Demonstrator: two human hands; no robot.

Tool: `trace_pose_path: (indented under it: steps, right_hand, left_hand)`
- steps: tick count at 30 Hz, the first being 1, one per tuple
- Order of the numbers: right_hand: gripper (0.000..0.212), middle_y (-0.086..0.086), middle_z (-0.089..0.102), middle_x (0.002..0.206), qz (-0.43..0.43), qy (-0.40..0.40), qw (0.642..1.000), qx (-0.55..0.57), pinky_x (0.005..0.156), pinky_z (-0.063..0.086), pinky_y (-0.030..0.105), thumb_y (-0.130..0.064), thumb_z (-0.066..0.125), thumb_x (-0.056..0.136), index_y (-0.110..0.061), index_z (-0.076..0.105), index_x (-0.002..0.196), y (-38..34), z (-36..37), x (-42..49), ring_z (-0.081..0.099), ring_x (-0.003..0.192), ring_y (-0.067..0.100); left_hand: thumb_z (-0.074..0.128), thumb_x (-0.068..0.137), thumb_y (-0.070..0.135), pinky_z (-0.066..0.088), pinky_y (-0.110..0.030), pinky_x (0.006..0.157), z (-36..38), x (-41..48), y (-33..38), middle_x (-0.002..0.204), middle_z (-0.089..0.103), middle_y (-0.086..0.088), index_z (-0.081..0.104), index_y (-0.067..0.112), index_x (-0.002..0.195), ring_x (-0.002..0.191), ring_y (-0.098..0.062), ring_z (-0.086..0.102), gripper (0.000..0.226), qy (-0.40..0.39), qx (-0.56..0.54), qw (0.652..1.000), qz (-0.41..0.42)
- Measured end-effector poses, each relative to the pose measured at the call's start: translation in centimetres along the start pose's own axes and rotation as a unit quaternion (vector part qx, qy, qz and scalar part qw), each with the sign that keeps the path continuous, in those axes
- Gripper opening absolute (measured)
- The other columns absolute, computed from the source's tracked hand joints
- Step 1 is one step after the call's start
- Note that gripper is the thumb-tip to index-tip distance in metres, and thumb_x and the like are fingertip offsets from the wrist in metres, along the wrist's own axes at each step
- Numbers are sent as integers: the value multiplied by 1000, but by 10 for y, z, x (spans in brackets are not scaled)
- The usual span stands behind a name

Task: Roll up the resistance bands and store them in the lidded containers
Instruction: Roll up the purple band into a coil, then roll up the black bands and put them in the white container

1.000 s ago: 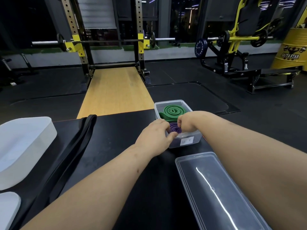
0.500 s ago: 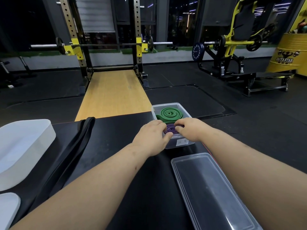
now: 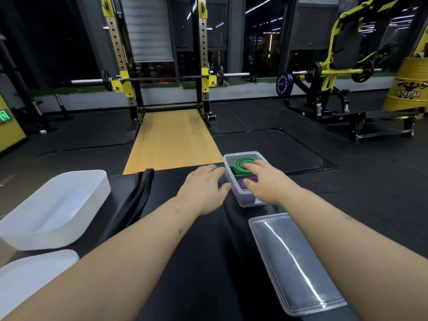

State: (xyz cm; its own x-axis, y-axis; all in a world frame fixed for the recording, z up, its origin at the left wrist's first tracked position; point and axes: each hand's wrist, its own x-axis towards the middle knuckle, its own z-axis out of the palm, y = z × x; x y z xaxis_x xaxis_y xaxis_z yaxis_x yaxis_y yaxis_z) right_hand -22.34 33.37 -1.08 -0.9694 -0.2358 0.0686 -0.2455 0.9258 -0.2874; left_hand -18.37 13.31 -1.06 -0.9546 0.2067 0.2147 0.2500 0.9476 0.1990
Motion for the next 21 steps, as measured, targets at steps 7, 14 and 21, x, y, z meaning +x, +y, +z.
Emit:
trace_pose_path:
  steps: [7,14,21]
  right_hand:
    - [59,-2,29,165,-39,16,998,50,116,39,48,-46,49,102,-35,34,157,-75,-3,-60,37,148,26]
    - [56,-6,30,162,-103,-6,992,79,112,43,47,-46,49,101,-38,36,155,-142,35,-120,45,141,27]
    - [52,-7,31,161,-135,-56,985,89,102,48,38,-40,46,104,-33,38,155,-179,88,-165,50,134,20]
  left_hand:
    - [39,105,48,32,-39,117,-39,-77,-22,156,41,4,38,26,153,146,-18,31,53,22,-31,998,-42]
    - [42,104,45,34,-36,113,-40,-172,-53,150,47,5,42,27,150,139,-18,38,49,45,-23,995,-86]
    - [44,104,42,37,-36,111,-12,-253,-82,147,50,5,43,26,149,137,-18,40,48,44,-33,987,-154]
